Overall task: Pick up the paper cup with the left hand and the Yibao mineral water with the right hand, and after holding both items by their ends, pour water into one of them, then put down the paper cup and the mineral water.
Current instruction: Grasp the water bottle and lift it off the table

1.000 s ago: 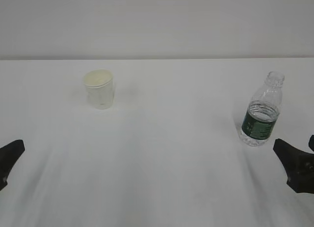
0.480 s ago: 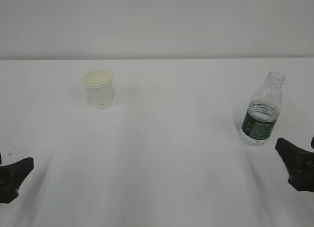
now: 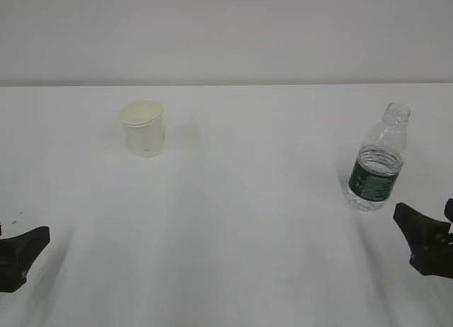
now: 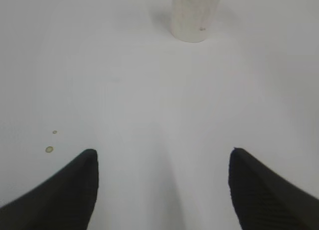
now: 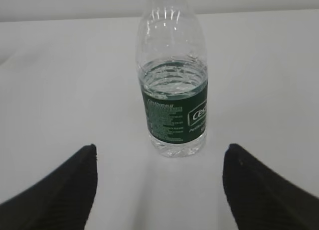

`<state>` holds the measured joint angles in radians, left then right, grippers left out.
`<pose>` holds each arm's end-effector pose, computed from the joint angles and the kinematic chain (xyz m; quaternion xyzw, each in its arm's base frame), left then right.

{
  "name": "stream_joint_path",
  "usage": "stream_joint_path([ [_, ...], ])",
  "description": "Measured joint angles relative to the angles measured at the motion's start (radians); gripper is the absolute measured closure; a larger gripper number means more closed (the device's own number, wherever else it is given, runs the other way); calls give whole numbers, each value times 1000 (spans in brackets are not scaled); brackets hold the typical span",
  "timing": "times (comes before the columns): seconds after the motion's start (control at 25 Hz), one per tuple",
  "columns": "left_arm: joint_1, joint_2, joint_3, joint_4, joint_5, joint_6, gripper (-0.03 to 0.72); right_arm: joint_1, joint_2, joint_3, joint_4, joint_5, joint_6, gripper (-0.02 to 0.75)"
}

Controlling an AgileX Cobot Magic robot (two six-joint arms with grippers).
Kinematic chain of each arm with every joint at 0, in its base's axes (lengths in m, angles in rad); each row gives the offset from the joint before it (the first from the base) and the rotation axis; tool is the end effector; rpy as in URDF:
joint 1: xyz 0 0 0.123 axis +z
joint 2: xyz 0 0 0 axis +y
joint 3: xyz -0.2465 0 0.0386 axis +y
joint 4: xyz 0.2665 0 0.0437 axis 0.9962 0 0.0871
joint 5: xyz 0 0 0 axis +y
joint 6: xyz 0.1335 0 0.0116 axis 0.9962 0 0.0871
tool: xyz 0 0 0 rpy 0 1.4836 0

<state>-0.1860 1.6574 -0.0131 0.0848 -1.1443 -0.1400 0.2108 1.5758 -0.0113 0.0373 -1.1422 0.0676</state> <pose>0.2006 -0.0483 0.0424 0.0550 0.8352 -0.1111 0.5358 0.2079 0.0398 0.0589 -0.0422 0.8141 0.0711 0.5749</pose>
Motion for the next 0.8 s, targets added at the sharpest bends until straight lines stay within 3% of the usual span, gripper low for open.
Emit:
stream_joint_path([
  [0.8, 0, 0, 0, 0, -2, -8, 99, 0, 103, -99, 11, -3, -4, 146],
])
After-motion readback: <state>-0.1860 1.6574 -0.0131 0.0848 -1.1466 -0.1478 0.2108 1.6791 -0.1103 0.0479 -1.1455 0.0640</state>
